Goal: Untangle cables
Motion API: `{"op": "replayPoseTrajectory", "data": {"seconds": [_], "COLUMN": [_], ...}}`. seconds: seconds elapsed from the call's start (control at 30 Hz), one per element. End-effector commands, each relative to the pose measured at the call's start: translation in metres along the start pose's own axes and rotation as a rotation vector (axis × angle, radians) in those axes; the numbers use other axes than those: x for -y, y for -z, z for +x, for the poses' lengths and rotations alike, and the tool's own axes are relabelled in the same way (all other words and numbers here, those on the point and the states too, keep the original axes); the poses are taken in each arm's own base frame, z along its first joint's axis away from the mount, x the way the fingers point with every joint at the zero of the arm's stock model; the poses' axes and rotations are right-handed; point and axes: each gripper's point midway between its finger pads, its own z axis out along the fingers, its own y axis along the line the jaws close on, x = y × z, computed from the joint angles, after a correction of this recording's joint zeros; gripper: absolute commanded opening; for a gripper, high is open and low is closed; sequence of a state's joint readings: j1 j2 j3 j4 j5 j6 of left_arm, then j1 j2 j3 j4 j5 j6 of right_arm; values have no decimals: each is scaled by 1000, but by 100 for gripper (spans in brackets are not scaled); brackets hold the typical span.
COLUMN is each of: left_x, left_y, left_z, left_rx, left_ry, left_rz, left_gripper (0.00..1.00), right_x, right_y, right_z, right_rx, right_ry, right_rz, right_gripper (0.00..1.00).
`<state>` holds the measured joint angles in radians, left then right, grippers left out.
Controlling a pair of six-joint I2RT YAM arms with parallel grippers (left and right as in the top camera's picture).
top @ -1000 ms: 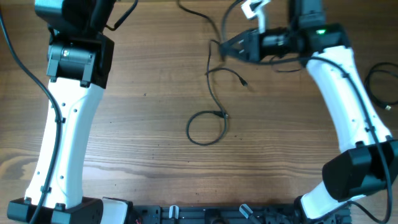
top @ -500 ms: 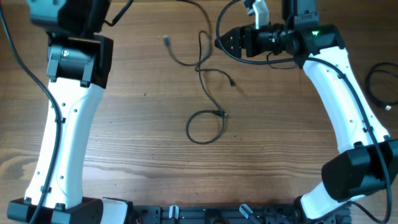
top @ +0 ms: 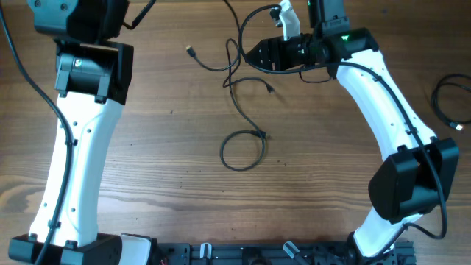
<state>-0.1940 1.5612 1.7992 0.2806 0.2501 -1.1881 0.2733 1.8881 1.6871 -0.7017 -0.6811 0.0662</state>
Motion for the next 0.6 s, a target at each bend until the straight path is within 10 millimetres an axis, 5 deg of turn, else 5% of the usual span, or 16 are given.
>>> {"op": "replayPoseTrajectory", "data": {"seconds": [0.0, 0.57], "left_x": [7, 5], "left_y": [3, 3], "left_z": [-7, -7], "left_rx": [24, 21], "left_ry": [0, -2], "left_rz": [2, -6], "left_gripper": [4, 4], "right_x": [10, 34], "right_y": [-17, -59], "right_z": [11, 34], "right_rx": [-36, -112], "right_ry": [-3, -29], "right_rz": [9, -13], "right_gripper": [66, 44]}}
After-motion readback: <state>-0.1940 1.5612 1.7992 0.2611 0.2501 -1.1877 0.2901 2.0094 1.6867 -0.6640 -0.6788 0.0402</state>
